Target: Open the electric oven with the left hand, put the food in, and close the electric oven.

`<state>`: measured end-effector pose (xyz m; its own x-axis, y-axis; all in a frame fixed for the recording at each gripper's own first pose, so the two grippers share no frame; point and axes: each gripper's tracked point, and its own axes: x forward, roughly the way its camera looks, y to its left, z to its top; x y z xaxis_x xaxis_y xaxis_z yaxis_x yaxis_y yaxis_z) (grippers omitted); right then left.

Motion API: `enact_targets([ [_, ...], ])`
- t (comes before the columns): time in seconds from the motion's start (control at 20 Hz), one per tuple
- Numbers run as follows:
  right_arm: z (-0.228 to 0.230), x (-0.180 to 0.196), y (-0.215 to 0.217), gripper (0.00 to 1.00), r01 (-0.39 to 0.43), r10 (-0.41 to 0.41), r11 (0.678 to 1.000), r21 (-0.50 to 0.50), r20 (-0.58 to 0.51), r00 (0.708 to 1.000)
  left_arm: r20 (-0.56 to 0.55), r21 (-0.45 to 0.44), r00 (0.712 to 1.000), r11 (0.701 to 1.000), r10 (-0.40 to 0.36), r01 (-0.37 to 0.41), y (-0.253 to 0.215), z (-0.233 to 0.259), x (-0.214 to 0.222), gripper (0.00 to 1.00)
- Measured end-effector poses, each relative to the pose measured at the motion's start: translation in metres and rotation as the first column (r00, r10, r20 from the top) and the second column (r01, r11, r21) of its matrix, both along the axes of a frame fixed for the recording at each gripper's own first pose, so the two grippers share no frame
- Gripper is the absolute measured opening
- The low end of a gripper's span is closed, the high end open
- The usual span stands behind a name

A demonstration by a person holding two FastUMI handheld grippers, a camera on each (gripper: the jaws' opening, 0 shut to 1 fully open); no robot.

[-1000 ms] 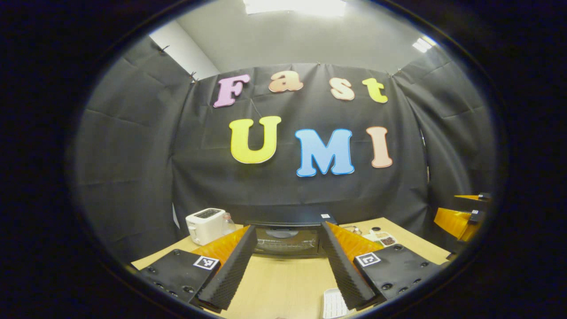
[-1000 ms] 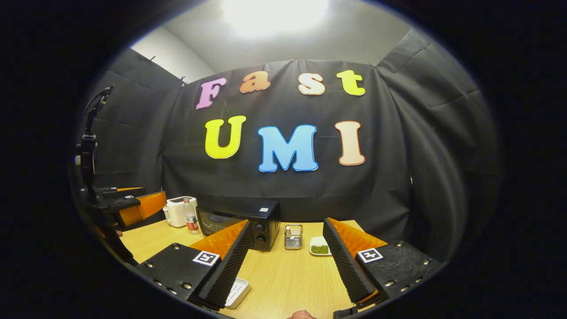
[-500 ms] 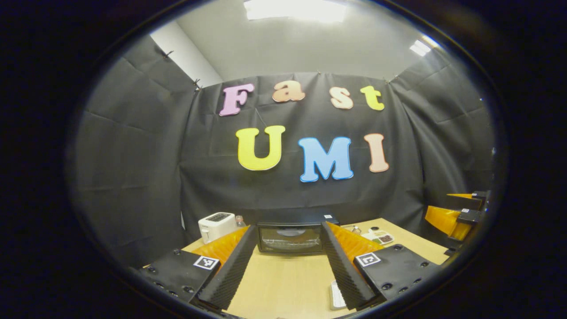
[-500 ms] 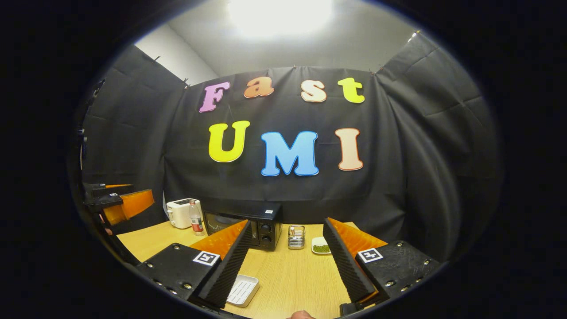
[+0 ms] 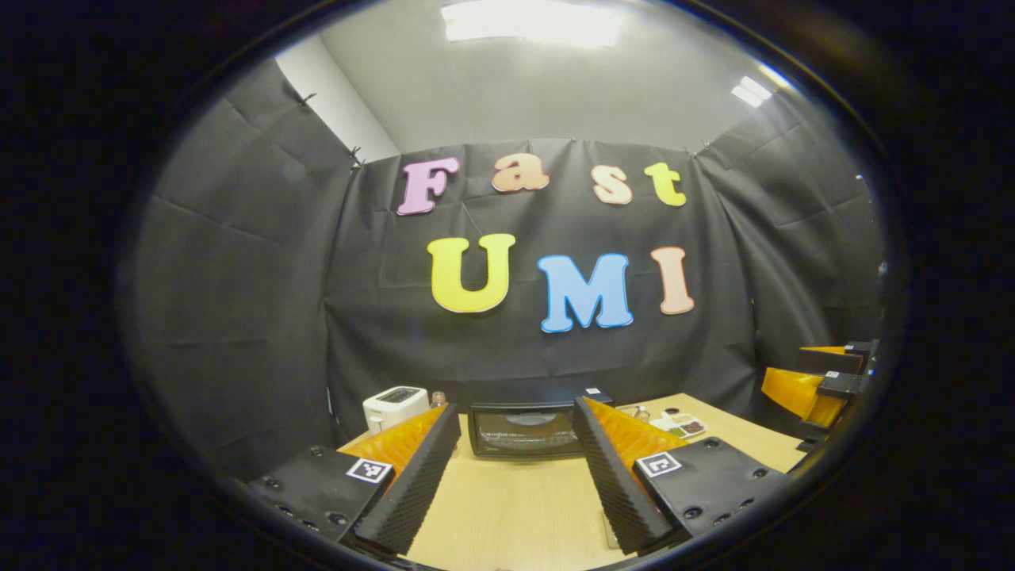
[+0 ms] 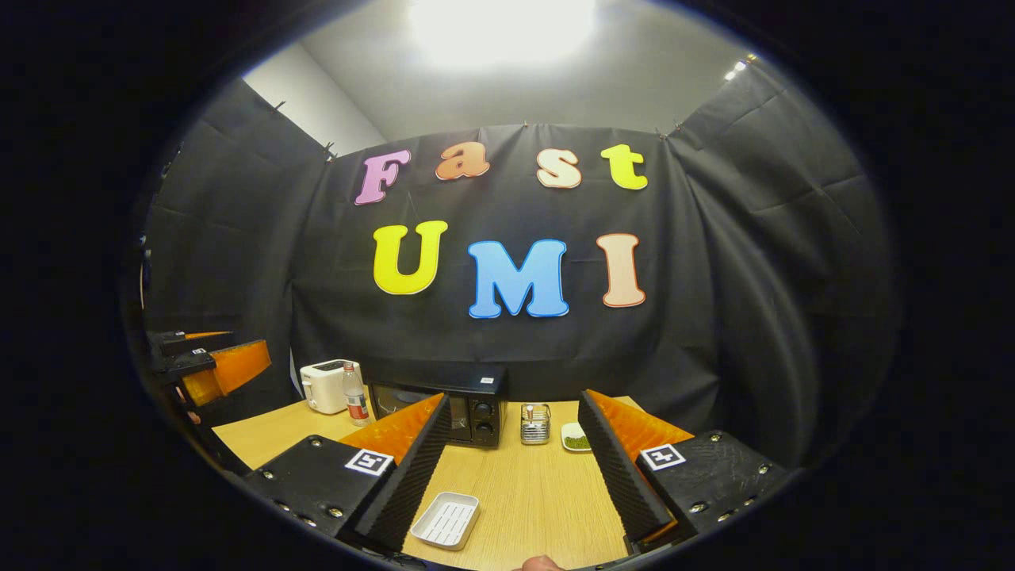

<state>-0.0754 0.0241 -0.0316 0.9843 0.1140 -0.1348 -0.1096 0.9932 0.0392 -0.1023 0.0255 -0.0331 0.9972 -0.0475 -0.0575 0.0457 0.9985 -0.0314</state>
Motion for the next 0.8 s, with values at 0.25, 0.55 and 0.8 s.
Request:
enact_targets([
  [0.25, 0.007, 0.001, 0.001, 0.98, 0.01, -0.01, 1.0, 0.003, 0.016, 1.0, -0.004, -0.002, 1.0, 1.0, 0.001, -0.001, 0.002, -0.002, -0.003, 1.0],
  [0.55, 0.01, 0.007, 0.005, 0.98, 0.006, -0.006, 1.0, -0.002, 0.023, 1.0, 0.0, -0.005, 1.0, 1.0, 0.014, -0.014, 0.01, -0.003, -0.002, 1.0],
  [0.8, 0.015, 0.008, 0.012, 0.98, -0.004, 0.005, 1.0, -0.009, 0.03, 1.0, 0.0, -0.016, 1.0, 0.999, 0.029, -0.029, 0.02, -0.003, 0.0, 1.0],
])
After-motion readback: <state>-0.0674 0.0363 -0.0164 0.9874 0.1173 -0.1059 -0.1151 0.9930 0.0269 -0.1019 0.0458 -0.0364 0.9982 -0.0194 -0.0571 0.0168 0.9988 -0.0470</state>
